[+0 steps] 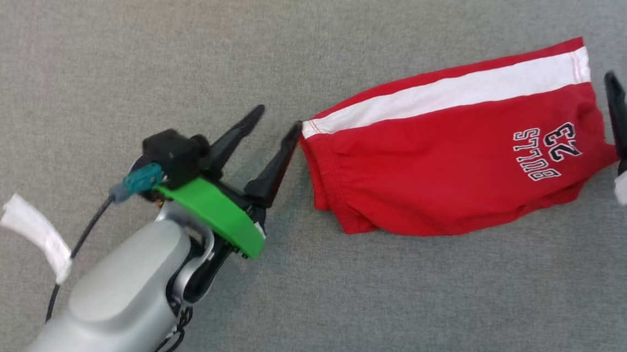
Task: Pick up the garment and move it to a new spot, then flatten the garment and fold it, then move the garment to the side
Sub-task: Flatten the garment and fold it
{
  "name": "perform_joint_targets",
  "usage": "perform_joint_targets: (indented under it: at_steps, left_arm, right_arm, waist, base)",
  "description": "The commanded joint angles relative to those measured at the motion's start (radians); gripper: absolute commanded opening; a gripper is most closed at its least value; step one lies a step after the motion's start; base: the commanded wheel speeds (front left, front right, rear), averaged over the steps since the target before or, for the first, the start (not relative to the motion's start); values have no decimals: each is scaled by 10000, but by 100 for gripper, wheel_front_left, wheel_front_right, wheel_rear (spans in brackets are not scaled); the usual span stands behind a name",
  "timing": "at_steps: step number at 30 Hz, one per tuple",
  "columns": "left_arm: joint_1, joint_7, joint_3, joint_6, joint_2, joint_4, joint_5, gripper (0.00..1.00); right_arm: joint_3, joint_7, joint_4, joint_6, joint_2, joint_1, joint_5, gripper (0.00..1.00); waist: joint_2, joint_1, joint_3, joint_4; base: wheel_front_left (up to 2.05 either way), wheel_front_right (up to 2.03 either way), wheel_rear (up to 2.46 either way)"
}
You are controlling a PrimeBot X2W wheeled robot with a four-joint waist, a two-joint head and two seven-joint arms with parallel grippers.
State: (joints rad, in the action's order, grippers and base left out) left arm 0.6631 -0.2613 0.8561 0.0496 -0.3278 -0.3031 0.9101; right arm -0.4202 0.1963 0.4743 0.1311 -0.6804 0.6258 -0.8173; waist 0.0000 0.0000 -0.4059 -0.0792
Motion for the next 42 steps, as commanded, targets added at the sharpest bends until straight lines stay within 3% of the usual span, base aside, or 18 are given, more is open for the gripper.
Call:
perform_joint_targets:
  at_steps: [1, 5, 12, 17, 24, 31, 36, 37, 38, 39, 42]
  left_arm:
    - [-640, -33, -418, -391, 48, 262, -680, 100]
    - [-2145, -36, -1549, -1292, 364, 1179, -2357, 100]
    - [-4360, -37, -2791, -1887, 1166, 2324, -4339, 100]
    - [-5257, -38, -3204, -1748, 1771, 2679, -5202, 100]
    - [-5874, -39, -3667, -1454, 2371, 2798, -6034, 100]
    - [-6050, -39, -4044, -1060, 2679, 2755, -6324, 100]
    - [-6039, -39, -4228, -924, 2750, 2741, -6396, 100]
    - [-6061, -39, -4257, -917, 2760, 2743, -6406, 100]
    - [-6104, -39, -4288, -905, 2767, 2742, -6403, 100]
    - [-6134, -39, -4310, -884, 2771, 2742, -6407, 100]
    - [-6188, -39, -4401, -859, 2768, 2759, -6439, 100]
  right_arm:
    - [-45, 157, -75, -8, 44, -449, -173, 100]
    - [1, 305, -158, -8, 196, -1548, -686, 100]
    - [301, 249, -163, -8, 289, -2992, -1291, 100]
    - [886, -3, 288, -8, 351, -2786, -1418, 100]
    - [1304, -1048, 1984, -5, 314, -1748, -807, 100]
    - [1267, -1626, 3762, -5, 326, -1042, 46, 100]
    - [997, -1969, 4654, 0, 762, -1027, 203, 99]
    - [921, -1981, 4714, 1, 849, -1092, 203, 46]
    - [827, -1960, 4744, 6, 935, -1162, 197, 7]
    - [770, -1926, 4765, 14, 965, -1211, 198, 0]
    - [702, -1613, 4805, -6, 859, -1247, 315, 0]
  waist:
    - [0, 0, 646, 274]
    - [0, 0, 1227, 291]
    - [0, 0, 1891, -137]
    - [0, 0, 1936, -743]
    - [0, 0, 1680, -1914]
    - [0, 0, 1372, -2740]
    - [0, 0, 1351, -2905]
    - [0, 0, 1367, -2881]
    - [0, 0, 1399, -2823]
    - [0, 0, 1425, -2772]
    - [0, 0, 1533, -2469]
  base:
    - [0, 0, 0]
    - [0, 0, 0]
    - [0, 0, 0]
    - [0, 0, 0]
    - [0, 0, 0]
    - [0, 0, 0]
    - [0, 0, 0]
    - [0, 0, 0]
    - [0, 0, 0]
    - [0, 0, 0]
    - [0, 0, 0]
